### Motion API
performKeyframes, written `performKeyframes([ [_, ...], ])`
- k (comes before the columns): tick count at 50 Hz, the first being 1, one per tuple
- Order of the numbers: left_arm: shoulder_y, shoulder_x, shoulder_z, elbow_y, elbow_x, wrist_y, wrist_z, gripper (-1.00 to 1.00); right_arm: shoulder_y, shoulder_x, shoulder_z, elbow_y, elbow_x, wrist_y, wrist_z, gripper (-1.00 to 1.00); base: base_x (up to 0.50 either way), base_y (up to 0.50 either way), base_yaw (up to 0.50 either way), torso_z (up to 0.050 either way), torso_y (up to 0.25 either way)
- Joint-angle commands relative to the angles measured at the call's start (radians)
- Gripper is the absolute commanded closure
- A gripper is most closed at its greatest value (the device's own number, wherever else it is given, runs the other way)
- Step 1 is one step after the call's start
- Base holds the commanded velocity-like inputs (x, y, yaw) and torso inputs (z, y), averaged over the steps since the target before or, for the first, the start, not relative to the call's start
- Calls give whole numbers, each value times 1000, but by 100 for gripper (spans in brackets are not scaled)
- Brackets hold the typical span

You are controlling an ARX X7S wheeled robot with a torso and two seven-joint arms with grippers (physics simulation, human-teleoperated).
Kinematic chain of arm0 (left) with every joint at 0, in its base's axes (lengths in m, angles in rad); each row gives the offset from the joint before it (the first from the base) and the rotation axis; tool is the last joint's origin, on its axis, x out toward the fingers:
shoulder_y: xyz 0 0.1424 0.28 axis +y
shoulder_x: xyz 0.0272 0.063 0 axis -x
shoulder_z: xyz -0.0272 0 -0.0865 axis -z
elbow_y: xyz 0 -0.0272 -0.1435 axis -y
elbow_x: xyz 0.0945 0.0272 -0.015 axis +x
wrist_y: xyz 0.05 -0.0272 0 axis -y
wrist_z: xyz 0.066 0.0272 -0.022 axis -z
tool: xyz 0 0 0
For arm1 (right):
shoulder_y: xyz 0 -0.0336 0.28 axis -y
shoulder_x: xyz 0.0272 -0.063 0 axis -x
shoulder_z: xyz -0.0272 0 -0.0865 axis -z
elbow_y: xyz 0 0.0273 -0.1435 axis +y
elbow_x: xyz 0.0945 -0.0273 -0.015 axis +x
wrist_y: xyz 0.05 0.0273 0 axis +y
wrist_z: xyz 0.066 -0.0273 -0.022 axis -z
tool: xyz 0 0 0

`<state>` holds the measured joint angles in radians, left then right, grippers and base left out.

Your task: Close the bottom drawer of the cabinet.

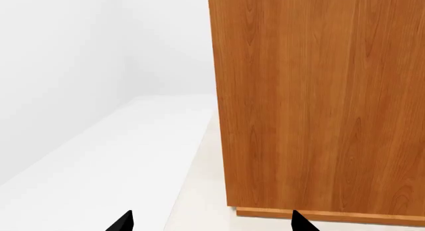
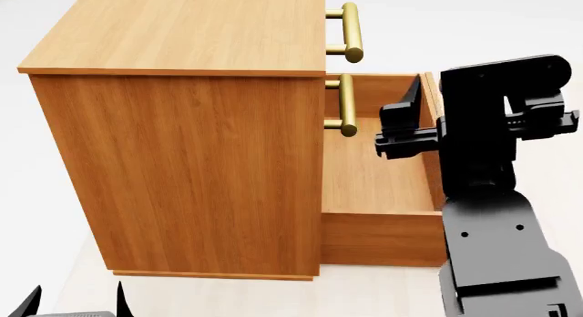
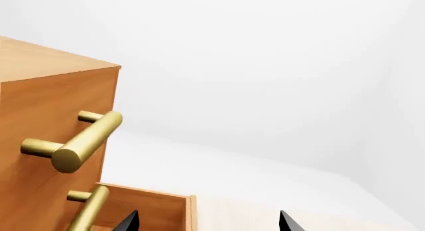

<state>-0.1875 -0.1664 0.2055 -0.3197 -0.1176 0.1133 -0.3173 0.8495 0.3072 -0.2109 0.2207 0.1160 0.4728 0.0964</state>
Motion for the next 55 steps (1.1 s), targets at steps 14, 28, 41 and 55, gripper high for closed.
performKeyframes([
  [14, 40, -3, 5, 67, -13, -10, 16, -100, 79, 63, -17, 530, -53, -296, -71, -100, 0, 0, 0, 0, 0],
  [28, 41, -5, 19, 60, -14, -2, 12, -100, 8, 152, 45, 488, -10, -279, -79, -100, 0, 0, 0, 0, 0],
  [41, 40, -9, 25, 62, -22, -2, 10, -100, -6, 141, 29, 680, -15, -459, -128, -100, 0, 0, 0, 0, 0],
  [55, 42, -16, 29, 67, -31, -1, 5, -100, 53, 78, 20, 1084, -26, -783, -189, -100, 0, 0, 0, 0, 0],
])
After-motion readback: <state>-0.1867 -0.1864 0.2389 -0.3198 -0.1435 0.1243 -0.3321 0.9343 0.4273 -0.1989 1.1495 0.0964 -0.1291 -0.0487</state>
